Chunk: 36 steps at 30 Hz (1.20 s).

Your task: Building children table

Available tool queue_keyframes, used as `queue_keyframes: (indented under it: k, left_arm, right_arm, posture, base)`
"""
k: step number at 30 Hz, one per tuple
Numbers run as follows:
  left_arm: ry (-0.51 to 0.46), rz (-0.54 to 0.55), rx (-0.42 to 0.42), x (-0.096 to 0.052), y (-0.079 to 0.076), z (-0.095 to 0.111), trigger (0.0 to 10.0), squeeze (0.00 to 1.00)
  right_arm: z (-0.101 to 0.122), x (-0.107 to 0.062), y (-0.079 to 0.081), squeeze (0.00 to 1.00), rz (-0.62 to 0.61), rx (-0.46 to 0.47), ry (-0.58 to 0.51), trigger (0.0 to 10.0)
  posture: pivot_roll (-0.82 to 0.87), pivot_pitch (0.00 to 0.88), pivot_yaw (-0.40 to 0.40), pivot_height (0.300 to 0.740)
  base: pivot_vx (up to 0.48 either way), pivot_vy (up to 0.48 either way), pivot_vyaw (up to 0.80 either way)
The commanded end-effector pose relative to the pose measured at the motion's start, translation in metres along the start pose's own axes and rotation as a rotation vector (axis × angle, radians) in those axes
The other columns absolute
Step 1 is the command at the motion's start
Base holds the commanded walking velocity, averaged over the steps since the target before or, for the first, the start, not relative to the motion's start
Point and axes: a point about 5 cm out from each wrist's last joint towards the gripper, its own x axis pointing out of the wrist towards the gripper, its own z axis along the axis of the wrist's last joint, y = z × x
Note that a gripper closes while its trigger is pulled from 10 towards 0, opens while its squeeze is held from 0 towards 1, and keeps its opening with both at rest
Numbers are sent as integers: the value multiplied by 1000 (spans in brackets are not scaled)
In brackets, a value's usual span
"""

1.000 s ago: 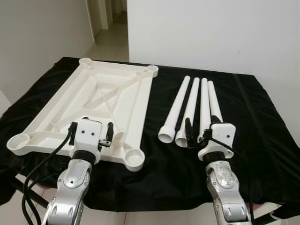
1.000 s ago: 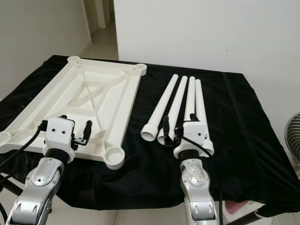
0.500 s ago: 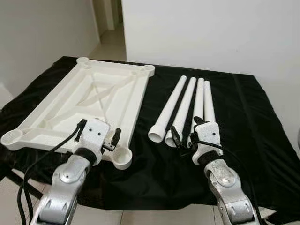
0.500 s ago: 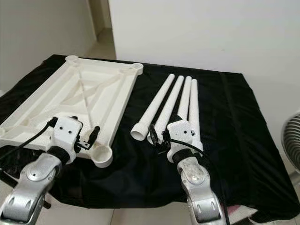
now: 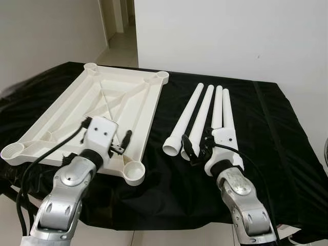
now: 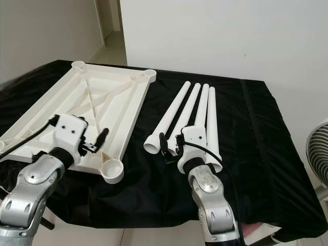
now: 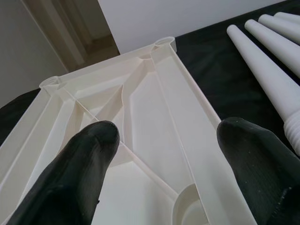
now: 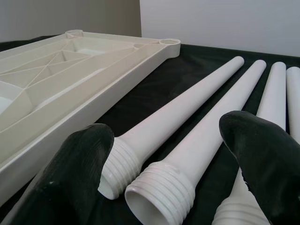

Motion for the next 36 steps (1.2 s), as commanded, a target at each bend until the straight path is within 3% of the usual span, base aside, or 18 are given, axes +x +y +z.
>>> queue_keyframes:
  k: [1, 5, 19, 24, 30, 36]
  left_arm:
    - [1, 73, 5, 2, 5, -1, 10000, 0]
    - [-21, 73, -35, 6, 4, 4, 10000, 0]
    - [-32, 44, -60, 7, -4, 5, 10000, 0]
    - [-37, -3, -11, 7, -12, 5, 10000, 0]
    - [-47, -45, -33, 7, -21, 6, 10000, 0]
    - [-41, -45, -56, 7, -20, 5, 10000, 0]
  right_arm:
    - [-1, 0, 0, 0, -4, -6, -5, 10000]
    - [4, 3, -1, 0, -14, 5, -19, 10000]
    - [8, 5, 0, 0, -9, 11, -43, 10000]
    - [8, 6, 0, 0, -11, 12, -44, 10000]
    - [8, 6, 1, 0, -13, 19, -44, 10000]
    - [8, 6, 1, 0, -12, 21, -43, 10000]
  posture:
    - [-15, 3, 8, 740]
    - [-17, 4, 13, 740]
    - [-11, 9, 14, 740]
    - [-11, 9, 15, 740]
    - [-11, 9, 18, 740]
    - [-11, 7, 19, 740]
  base:
    - [0, 0, 0]
    - [0, 480, 0]
    - [0, 467, 0]
    - [0, -288, 0]
    - [0, -381, 0]
    - [0, 0, 0]
